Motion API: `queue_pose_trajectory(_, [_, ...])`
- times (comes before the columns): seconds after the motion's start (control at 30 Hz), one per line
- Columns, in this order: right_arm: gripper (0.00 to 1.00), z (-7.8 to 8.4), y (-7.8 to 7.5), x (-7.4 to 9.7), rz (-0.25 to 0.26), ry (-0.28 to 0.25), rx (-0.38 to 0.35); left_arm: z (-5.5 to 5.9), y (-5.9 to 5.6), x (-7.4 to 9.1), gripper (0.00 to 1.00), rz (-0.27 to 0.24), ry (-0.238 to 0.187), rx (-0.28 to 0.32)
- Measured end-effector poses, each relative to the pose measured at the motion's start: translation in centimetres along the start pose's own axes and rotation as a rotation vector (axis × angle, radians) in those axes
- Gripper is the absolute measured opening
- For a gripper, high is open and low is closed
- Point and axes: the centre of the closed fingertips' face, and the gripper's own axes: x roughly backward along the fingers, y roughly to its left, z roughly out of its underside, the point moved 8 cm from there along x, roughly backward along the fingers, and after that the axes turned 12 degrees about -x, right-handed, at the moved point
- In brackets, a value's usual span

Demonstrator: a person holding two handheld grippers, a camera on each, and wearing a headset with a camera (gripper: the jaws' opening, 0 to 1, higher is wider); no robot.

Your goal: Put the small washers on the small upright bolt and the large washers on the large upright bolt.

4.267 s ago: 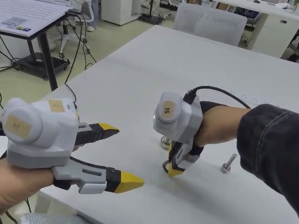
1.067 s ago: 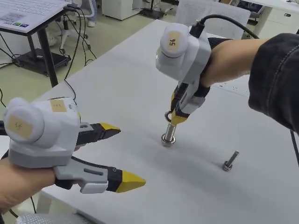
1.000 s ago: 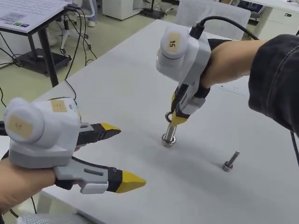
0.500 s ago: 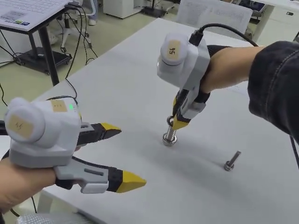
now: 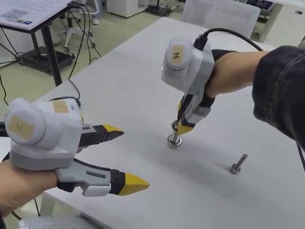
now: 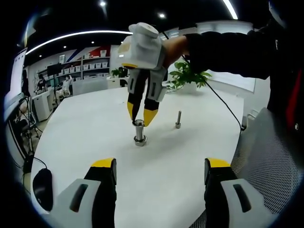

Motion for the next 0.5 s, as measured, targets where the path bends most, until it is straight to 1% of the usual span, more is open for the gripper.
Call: queue_pose_trajectory(0.5, [0.23,0.1,-0.1,-1.5,-0.012,0.002,-0.015,0.2,0.1,0.1,0.75,-0.003,0.002,0.001])
